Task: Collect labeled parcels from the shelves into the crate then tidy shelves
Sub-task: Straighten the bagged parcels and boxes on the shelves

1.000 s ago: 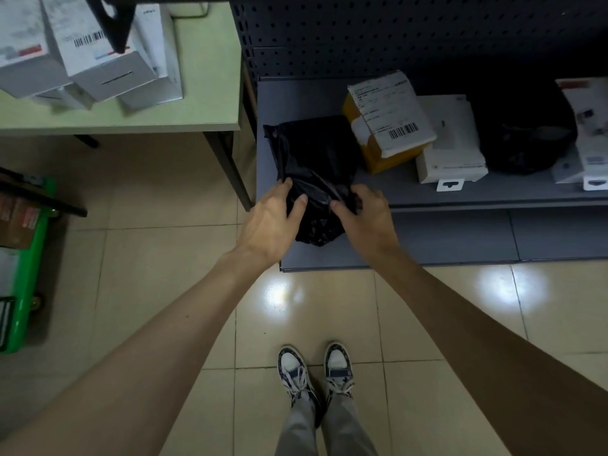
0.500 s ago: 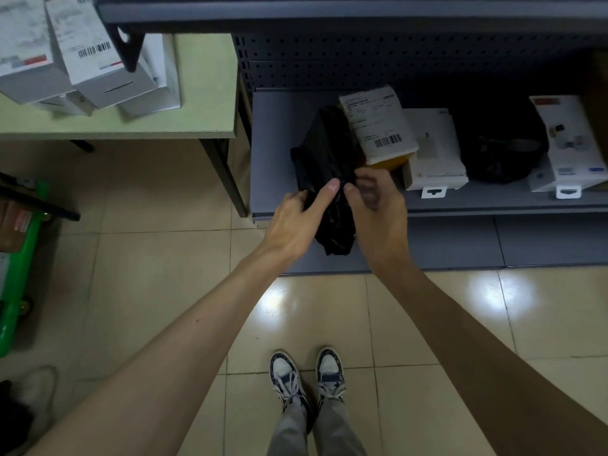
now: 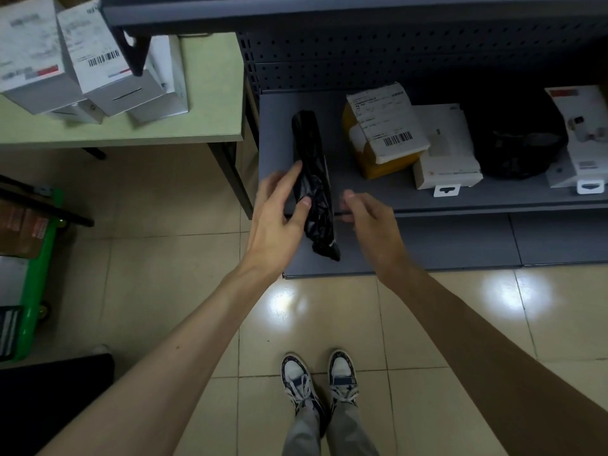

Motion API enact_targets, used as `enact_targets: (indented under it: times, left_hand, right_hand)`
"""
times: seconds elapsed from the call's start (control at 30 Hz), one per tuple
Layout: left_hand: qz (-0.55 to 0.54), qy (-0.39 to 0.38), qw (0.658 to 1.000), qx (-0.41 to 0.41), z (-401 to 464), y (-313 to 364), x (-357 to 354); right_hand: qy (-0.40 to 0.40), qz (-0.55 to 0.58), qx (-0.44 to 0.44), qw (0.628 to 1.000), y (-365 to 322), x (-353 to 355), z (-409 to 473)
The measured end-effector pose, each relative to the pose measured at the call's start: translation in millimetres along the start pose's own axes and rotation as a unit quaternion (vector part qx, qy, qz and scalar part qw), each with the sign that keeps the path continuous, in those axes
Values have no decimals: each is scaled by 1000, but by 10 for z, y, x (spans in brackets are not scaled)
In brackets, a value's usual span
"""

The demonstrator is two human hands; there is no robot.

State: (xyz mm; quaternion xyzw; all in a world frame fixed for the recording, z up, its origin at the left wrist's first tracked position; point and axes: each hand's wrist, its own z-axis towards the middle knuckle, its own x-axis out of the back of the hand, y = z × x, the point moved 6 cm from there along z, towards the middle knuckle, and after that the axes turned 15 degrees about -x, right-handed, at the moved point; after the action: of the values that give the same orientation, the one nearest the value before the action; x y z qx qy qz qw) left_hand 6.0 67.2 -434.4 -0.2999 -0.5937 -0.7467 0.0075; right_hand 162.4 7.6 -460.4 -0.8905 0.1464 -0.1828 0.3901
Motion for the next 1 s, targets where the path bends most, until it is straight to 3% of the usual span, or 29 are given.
enact_targets:
  times: [0.27,0.47,0.6,0.8,1.0]
  left_hand:
    - [29,25,997,74,-2,-218,267]
    - [-30,-1,983,182,-46,-463,99]
    - [-93,-7,980,175,-29,-484,-44]
    - [12,-49,990,133,-35,-543,-154]
    - [-36,-15,990,138,-128,-604,-182]
  right_hand:
    - [12,-62,-54,997,53,-26,201]
    - [-3,-72,-50,996,99,-43,267]
    - [1,-73,-35,997,153,25,339]
    - [-7,-125,21,992,145,80,368]
    - [-12,-147,53,988,173,76,393]
